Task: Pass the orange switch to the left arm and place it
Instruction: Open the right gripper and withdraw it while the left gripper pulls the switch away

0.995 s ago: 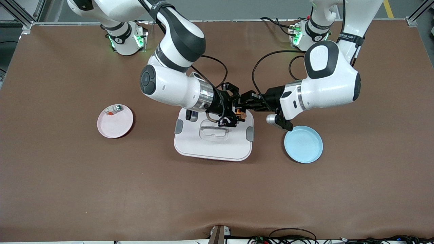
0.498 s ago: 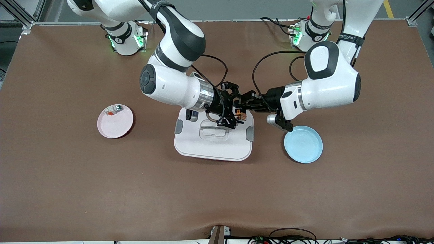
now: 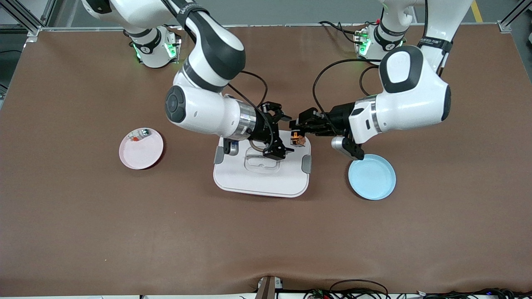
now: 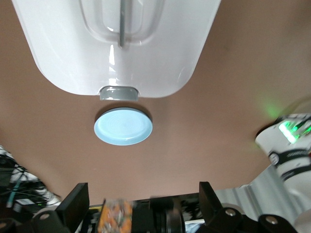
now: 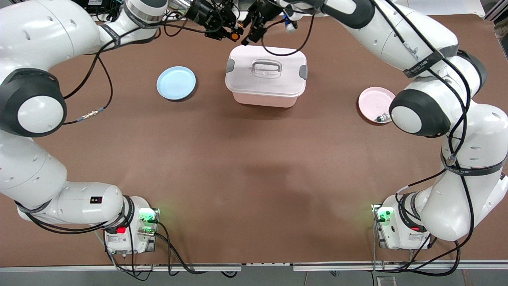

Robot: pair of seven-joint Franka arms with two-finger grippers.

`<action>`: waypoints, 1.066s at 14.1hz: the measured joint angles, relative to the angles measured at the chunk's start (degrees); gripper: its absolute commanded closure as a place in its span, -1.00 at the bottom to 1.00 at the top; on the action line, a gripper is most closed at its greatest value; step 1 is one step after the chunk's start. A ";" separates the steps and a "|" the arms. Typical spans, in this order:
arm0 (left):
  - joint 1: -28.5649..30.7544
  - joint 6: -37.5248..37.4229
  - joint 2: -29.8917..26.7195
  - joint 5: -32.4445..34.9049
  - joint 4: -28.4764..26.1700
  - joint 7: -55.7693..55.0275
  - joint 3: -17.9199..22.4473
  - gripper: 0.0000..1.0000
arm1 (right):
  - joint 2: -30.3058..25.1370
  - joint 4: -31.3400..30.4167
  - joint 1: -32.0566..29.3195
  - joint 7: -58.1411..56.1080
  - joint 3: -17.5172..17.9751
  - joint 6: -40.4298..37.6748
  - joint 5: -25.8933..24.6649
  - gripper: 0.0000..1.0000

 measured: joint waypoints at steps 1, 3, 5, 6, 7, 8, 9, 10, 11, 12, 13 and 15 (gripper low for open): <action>0.83 -1.64 -0.86 0.82 0.04 0.11 0.06 0.72 | 0.00 0.06 -1.06 -3.72 -0.09 -2.69 0.00 -1.00; 2.78 -5.04 -3.24 2.50 0.16 0.12 0.10 0.73 | -0.01 0.25 -3.62 -10.64 -0.24 -9.01 0.00 -1.00; 5.58 -9.53 -6.63 5.11 0.90 0.86 0.18 0.73 | -0.01 0.76 -6.65 -18.72 -0.44 -16.33 -0.01 -1.00; 7.09 -12.18 -8.75 7.75 1.44 1.08 0.22 0.73 | -0.02 1.22 -8.30 -23.37 -0.59 -20.23 -0.08 -1.00; 8.46 -14.69 -11.16 10.51 1.74 1.09 0.29 0.73 | -0.04 1.68 -10.02 -27.88 -0.68 -24.14 -0.32 -1.00; 9.74 -16.99 -13.58 12.71 1.85 1.09 0.37 0.72 | -0.08 1.99 -11.76 -32.07 -0.71 -27.85 -0.89 -1.00; 10.98 -19.07 -15.62 14.23 2.05 1.24 0.43 0.73 | -0.10 2.21 -13.27 -35.79 -0.74 -31.13 -1.98 -1.00; 12.27 -21.52 -17.21 15.96 2.68 1.68 0.47 0.74 | -0.10 2.34 -14.67 -39.59 -0.74 -34.30 -3.53 -1.00; 13.49 -24.21 -18.27 18.67 3.85 2.19 0.53 0.74 | -0.10 2.39 -15.95 -43.57 -0.73 -37.42 -5.29 -1.00; 14.42 -26.79 -18.76 21.99 5.56 2.47 0.64 0.74 | -0.11 2.43 -17.00 -47.29 -0.72 -40.31 -7.17 -1.00; 15.06 -29.12 -18.88 25.37 7.61 2.61 0.74 0.74 | -0.18 2.53 -17.88 -50.97 -0.70 -42.98 -9.30 -1.00; 15.63 -33.20 -18.90 31.70 11.43 2.62 1.70 0.75 | -0.78 2.75 -19.55 -60.67 -0.69 -48.44 -15.00 -1.00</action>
